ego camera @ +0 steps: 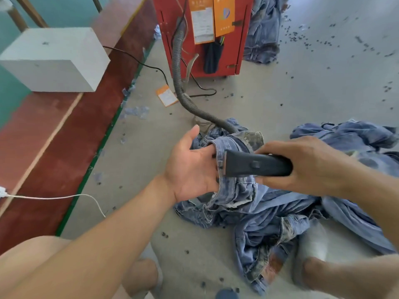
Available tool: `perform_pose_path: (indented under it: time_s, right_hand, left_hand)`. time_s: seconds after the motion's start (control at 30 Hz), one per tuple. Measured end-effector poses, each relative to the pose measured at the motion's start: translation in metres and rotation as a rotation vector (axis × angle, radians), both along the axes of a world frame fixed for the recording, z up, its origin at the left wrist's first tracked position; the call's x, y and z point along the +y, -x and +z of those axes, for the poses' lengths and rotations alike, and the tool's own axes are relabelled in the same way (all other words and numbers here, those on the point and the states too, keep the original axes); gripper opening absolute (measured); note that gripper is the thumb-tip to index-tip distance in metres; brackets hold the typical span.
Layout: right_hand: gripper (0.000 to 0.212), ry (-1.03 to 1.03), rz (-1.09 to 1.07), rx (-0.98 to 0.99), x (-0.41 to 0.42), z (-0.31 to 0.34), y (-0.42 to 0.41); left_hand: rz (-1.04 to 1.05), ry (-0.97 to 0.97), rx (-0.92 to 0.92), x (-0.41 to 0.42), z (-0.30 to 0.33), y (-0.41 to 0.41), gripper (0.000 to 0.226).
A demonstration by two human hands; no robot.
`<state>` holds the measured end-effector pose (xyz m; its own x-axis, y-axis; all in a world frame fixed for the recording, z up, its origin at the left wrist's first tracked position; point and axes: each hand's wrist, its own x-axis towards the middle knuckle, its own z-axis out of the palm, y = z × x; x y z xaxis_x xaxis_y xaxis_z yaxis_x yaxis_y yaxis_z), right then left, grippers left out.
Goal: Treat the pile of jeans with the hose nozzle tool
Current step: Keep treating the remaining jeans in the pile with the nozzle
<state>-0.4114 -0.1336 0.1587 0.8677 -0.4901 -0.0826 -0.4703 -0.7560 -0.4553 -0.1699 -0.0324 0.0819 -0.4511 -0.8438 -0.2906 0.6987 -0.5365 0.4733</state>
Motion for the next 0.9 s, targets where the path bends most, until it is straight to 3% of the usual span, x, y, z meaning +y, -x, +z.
perform_pose_path:
  time_s: [0.13,0.2,0.37,0.47,0.6,0.77,0.9]
  right_hand:
    - [0.028,-0.058,0.029,-0.140,0.005,0.007,-0.006]
    - [0.022,-0.016,-0.032,-0.108,-0.001,0.014,0.000]
    - [0.030,0.111,-0.086,0.135,-0.002,0.012,0.004]
    - [0.034,0.071,-0.056,0.077,0.007,0.005,-0.005]
    - [0.027,0.003,-0.179,-0.008,-0.003,0.015,-0.002]
    - [0.033,-0.015,-0.106,0.101,0.000,0.010,-0.005]
    - [0.029,-0.136,-0.121,-0.102,0.016,0.007,-0.019]
  left_hand:
    - [-0.016,0.021,-0.016,-0.002,-0.001,0.006,0.092]
    - [-0.006,0.039,-0.030,-0.005,-0.001,0.006,0.090]
    - [-0.039,0.099,0.030,-0.006,-0.003,0.010,0.091]
    - [-0.051,0.106,0.022,-0.007,-0.005,0.014,0.086]
    - [-0.024,0.116,0.034,-0.008,-0.002,0.007,0.089]
    - [-0.001,0.106,0.042,-0.005,-0.005,0.012,0.091]
    - [0.006,-0.007,0.049,-0.003,-0.012,0.019,0.096]
